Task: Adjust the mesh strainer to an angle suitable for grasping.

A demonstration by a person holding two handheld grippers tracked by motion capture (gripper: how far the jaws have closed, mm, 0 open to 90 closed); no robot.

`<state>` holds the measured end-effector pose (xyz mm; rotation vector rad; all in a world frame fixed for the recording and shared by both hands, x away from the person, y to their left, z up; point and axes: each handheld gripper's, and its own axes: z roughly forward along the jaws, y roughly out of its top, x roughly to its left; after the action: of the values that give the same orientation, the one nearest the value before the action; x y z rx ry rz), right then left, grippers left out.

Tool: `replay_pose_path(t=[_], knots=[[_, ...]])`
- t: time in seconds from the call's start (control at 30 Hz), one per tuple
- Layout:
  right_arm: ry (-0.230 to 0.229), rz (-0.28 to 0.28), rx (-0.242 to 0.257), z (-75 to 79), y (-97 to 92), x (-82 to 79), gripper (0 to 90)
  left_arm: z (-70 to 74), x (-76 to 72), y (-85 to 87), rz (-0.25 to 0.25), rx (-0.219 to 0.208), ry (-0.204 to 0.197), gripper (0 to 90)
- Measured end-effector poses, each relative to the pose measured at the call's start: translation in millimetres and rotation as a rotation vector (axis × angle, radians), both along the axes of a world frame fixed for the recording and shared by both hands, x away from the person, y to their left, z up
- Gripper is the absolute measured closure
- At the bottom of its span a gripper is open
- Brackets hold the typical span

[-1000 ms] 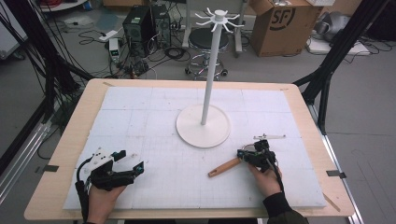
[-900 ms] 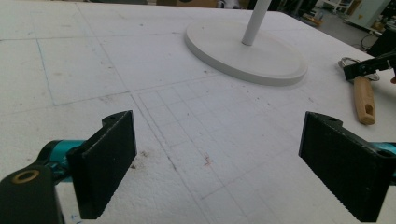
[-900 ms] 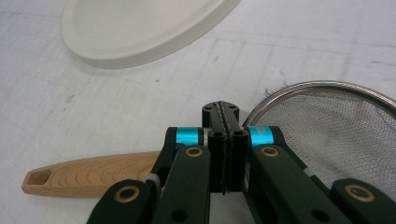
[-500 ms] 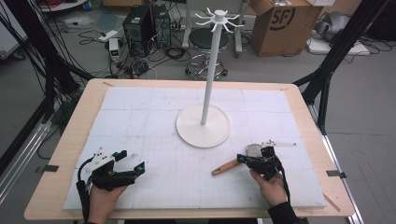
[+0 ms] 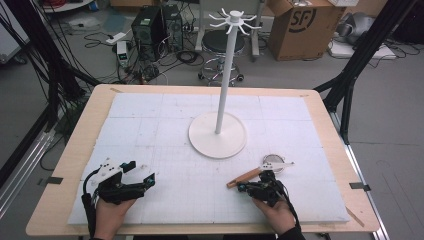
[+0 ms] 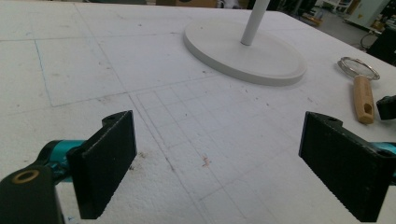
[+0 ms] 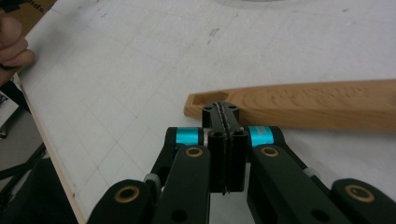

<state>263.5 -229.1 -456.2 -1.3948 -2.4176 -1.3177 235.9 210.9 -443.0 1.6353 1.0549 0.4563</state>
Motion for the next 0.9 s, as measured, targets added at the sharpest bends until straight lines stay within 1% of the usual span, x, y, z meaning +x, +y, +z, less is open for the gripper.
replay_pose_path(t=[0.1, 0.17, 0.2, 0.4, 0.47, 0.6, 0.63, 0.73, 0.8, 0.83, 0.9], knots=[[-0.010, 0.010, -0.009, 0.4, 8.9, 5.8, 90.0, -0.1, 0.0, 0.2, -0.001, 0.001, 0.000, 11.7], [-0.020, 0.005, -0.027, 0.7, 14.4, 10.7, 90.0, -0.1, 0.0, 0.3, -0.001, 0.001, 0.001, 11.7], [-0.018, 0.008, -0.026, 0.8, 16.9, 13.5, 90.0, 0.0, 0.0, 0.5, -0.004, 0.001, 0.001, 11.7], [-0.026, -0.034, -0.037, 0.9, 24.0, 33.1, 90.0, -0.2, -0.1, 1.1, 0.001, -0.002, 0.001, 11.7], [-0.028, -0.048, -0.035, 0.5, 24.0, 39.3, 90.0, -0.2, -0.1, 1.2, 0.000, -0.004, 0.001, 11.7], [-0.016, -0.081, -0.037, 0.5, 23.2, 48.5, 90.0, -0.1, -0.2, 1.9, 0.000, -0.001, 0.000, 11.7], [-0.022, -0.085, -0.041, 0.4, 22.8, 50.3, 90.0, -0.1, -0.2, 1.9, 0.000, -0.002, 0.000, 11.7], [-0.022, -0.096, -0.026, 0.7, 20.0, 52.7, 90.0, 0.0, -0.4, 2.1, 0.000, -0.002, 0.003, 11.7], [-0.006, -0.090, 0.043, 2.3, 13.6, 53.5, 90.0, -0.2, -0.6, 2.3, 0.000, -0.006, 0.002, 11.7], [-0.008, -0.102, 0.064, 5.0, 9.2, 53.3, 90.0, -0.3, -0.8, 2.3, 0.000, -0.009, 0.002, 11.7], [-0.027, -0.130, 0.071, 11.1, -1.3, 54.8, 90.0, -0.7, -0.7, 1.6, 0.002, -0.009, 0.005, 11.7]])
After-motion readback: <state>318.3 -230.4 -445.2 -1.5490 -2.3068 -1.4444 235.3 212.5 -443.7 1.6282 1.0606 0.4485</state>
